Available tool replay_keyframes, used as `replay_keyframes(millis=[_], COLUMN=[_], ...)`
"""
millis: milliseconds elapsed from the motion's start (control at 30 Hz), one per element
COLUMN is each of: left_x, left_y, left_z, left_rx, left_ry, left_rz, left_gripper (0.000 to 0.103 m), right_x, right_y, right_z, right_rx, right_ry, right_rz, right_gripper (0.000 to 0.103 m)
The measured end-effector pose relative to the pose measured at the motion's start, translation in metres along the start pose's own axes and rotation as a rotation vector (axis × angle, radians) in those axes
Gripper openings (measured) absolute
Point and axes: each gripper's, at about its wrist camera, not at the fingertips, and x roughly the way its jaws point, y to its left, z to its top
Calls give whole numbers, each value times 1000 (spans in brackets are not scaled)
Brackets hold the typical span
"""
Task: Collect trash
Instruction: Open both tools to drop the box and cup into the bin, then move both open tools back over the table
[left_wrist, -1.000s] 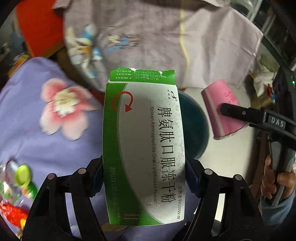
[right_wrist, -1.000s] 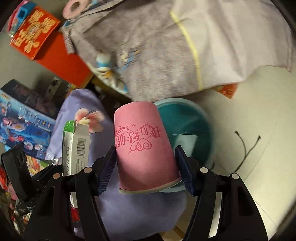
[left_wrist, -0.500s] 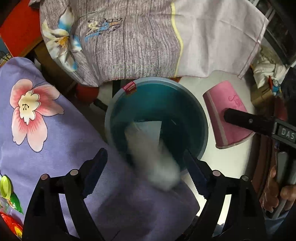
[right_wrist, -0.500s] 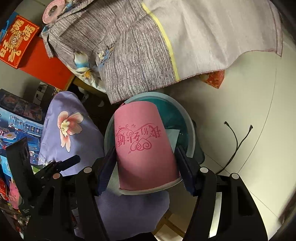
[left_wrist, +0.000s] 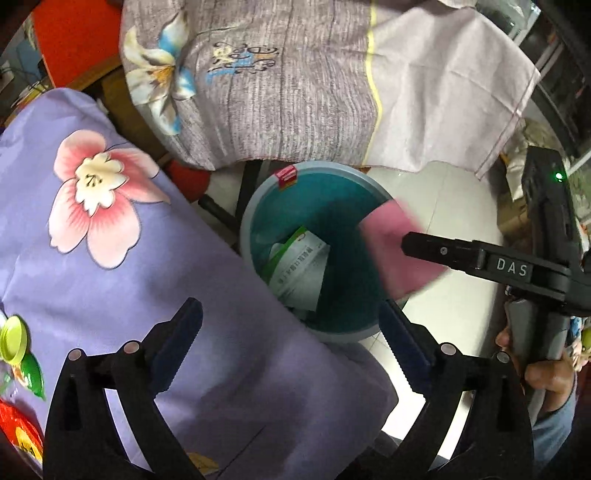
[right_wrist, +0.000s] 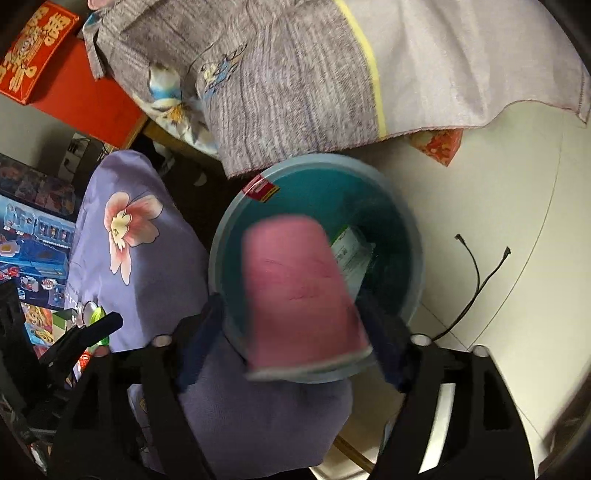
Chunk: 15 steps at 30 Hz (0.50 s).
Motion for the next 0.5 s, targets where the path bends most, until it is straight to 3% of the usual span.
replay_keyframes(millis=[333,500], left_x=[-28,-53], left_y=[19,34], left_z=[-22,-50], left_rx=[-36,-80], left_ry=[-34,-63], left_rz=[-5,1], left_gripper=[97,97], right_x=[-9,-16], right_y=[28,55], right_z=[-13,-29], right_rx=[-44,-99], right_ry=[-1,-3], right_rz=[-42,-47], right_gripper=[81,82])
